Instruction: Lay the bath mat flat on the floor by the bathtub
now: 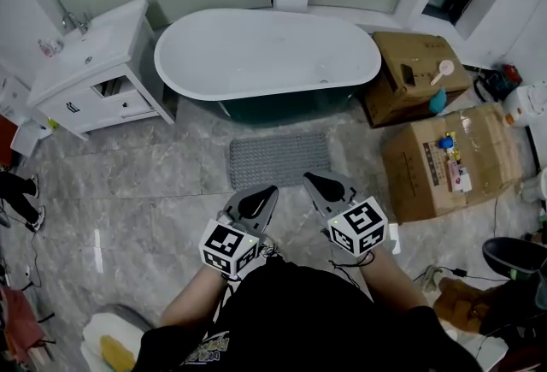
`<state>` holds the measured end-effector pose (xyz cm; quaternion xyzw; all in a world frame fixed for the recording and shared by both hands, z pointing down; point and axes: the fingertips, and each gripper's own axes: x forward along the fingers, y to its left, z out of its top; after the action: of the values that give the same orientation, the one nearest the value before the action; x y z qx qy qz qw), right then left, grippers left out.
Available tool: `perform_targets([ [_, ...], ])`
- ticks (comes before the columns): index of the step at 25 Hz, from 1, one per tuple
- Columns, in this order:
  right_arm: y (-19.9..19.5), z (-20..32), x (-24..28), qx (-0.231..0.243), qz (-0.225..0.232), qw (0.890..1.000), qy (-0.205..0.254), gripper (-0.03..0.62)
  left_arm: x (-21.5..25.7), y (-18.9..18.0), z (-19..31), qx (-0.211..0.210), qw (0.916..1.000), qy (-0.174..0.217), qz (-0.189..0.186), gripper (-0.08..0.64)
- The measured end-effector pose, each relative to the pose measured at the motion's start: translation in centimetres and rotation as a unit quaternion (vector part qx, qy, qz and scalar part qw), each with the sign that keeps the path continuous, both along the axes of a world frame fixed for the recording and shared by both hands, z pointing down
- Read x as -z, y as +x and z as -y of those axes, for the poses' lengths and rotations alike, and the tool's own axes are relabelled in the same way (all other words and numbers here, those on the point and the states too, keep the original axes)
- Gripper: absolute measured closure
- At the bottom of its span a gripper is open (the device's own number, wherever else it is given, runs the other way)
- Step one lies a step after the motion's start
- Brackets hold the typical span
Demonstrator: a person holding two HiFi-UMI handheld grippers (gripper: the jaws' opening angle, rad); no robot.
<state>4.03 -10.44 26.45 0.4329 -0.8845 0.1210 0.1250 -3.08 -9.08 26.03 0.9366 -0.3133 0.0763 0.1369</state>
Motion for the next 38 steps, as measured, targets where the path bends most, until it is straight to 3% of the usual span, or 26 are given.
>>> perform_targets([
  [5, 3.2, -5.0, 0.4, -0.002, 0.012, 1.0, 0.007, 0.575, -0.2, 3.2, -4.8, 0.012, 0.9995, -0.025, -0.017, 0.545],
  [12, 7.2, -13.2, 0.5, 0.014, 0.007, 1.0, 0.016, 0.575, -0.7, 7.9, -13.5, 0.015, 0.9993, -0.034, -0.01, 0.545],
  [20, 9.3, -20.6, -0.2, 0.026, 0.022, 0.999, 0.009, 0.575, -1.0, 9.6, -21.7, 0.036, 0.9986, -0.038, 0.0, 0.545],
  [27, 8.1, -24.2, -1.2, 0.046, 0.037, 0.998, -0.003, 0.575, -1.2, 8.0, -26.2, 0.066, 0.997, -0.039, 0.006, 0.545],
  [38, 0.4, -25.7, -1.6, 0.066, 0.031, 0.997, -0.011, 0.575, -0.4, 0.0, -27.1, 0.098, 0.9949, -0.024, 0.007, 0.545],
])
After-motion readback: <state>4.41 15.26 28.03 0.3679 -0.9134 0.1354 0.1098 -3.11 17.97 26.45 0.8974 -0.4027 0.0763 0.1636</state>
